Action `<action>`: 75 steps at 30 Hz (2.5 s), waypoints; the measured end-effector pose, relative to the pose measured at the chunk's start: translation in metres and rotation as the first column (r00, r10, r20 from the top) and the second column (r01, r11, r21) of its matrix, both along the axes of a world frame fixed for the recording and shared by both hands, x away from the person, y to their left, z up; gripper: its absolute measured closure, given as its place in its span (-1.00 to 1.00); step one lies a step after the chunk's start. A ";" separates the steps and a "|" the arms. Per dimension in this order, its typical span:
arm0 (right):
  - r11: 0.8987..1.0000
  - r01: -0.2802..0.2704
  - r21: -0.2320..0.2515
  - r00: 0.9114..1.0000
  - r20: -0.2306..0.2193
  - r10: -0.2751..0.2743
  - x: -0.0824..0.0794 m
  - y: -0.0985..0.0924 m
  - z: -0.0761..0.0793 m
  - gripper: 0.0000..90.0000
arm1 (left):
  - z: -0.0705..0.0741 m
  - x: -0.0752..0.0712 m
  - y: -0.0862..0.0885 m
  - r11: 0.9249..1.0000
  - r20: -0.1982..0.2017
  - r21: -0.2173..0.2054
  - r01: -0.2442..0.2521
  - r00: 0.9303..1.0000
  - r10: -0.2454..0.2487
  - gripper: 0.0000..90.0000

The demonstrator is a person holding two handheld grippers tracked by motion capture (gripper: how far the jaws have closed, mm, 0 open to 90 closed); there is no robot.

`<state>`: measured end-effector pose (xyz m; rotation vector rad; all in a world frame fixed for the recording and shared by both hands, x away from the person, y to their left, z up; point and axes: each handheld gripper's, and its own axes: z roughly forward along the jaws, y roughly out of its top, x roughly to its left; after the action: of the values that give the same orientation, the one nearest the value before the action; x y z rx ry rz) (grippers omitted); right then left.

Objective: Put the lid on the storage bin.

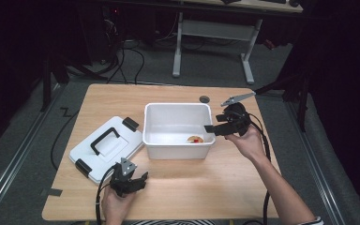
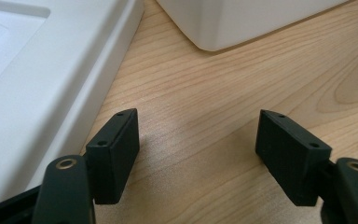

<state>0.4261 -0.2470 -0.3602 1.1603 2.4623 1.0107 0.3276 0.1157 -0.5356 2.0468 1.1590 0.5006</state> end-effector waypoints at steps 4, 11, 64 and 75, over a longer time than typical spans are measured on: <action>1.000 0.020 0.014 1.000 0.007 -0.020 -0.004 -0.009 0.000 -0.31 | 0.000 0.000 0.000 1.000 0.000 0.000 0.000 1.000 0.000 -0.32; 0.999 0.046 0.028 0.998 0.031 -0.047 -0.012 -0.022 0.003 -0.29 | 0.000 0.000 0.000 1.000 0.000 0.000 0.000 1.000 0.000 -0.32; 0.961 0.235 0.148 0.971 0.010 -0.239 -0.073 -0.081 -0.070 -0.24 | 0.000 0.000 0.000 1.000 0.000 0.000 0.002 1.000 -0.002 -0.32; 0.949 0.285 0.137 0.958 0.003 -0.288 -0.081 -0.084 -0.108 -0.24 | 0.000 0.000 0.000 1.000 0.000 -0.001 0.003 1.000 -0.003 -0.32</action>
<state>0.3454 -0.3309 -0.4677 1.4881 2.1509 1.1072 0.3276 0.1157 -0.5356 2.0480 1.1562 0.4983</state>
